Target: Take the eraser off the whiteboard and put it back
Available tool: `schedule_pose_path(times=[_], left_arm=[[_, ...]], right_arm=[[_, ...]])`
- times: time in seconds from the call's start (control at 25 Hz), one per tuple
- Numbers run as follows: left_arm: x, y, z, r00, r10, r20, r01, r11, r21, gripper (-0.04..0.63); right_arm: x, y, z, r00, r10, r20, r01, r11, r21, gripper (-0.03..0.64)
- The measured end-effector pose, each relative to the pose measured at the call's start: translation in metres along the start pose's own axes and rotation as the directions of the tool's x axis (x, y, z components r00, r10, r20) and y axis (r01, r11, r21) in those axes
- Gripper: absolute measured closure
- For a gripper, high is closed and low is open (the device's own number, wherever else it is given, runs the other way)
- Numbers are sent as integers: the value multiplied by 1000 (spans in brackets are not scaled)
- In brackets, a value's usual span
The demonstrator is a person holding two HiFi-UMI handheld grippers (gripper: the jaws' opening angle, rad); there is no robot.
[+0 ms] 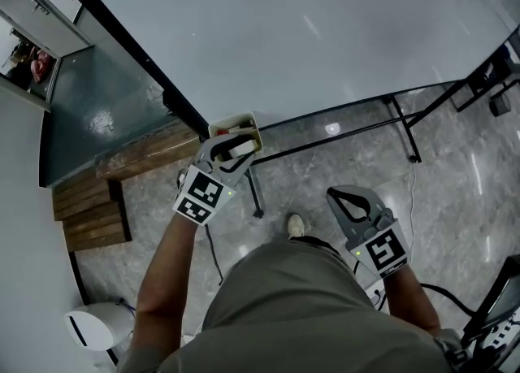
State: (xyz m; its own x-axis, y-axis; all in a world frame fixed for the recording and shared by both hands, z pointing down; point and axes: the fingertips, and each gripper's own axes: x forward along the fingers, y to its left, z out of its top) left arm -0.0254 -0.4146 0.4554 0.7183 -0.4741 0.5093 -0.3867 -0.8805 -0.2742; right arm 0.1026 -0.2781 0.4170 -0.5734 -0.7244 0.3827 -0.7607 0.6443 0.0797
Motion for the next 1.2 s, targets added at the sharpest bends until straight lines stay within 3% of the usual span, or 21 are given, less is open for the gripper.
schedule_pose_path(times=[0.6, 1.2], left_arm=[[-59, -8, 21, 993, 26, 114, -27, 1000, 7, 417], [-164, -39, 52, 968, 35, 248, -47, 998, 42, 419]], right_arm=[[2, 54, 9, 1000, -1, -14, 1, 1000, -14, 614], [6, 126, 20, 1000, 16, -23, -17, 999, -52, 614]])
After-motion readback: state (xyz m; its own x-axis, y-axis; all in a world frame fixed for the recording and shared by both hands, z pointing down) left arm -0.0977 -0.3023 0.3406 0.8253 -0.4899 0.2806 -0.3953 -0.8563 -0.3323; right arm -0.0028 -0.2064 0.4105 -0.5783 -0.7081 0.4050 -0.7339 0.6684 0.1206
